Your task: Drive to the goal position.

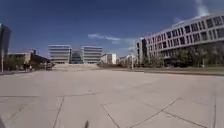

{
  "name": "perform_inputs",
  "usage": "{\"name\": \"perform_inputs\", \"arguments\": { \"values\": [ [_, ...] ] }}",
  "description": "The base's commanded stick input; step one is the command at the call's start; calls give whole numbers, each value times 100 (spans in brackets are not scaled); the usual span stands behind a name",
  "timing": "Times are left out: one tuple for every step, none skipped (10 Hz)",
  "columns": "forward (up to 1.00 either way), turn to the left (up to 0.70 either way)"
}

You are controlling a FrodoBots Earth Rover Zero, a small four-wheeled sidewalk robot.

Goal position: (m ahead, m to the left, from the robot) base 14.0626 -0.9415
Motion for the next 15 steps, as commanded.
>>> {"name": "perform_inputs", "arguments": {
  "values": [
    [69, -1],
    [69, -1],
    [69, -1],
    [69, -1],
    [69, -1],
    [69, -1],
    [69, -1],
    [69, -1],
    [69, -1],
    [69, -1],
    [69, -1],
    [69, -1],
    [69, -1],
    [69, -1],
    [69, -1]
  ]
}}
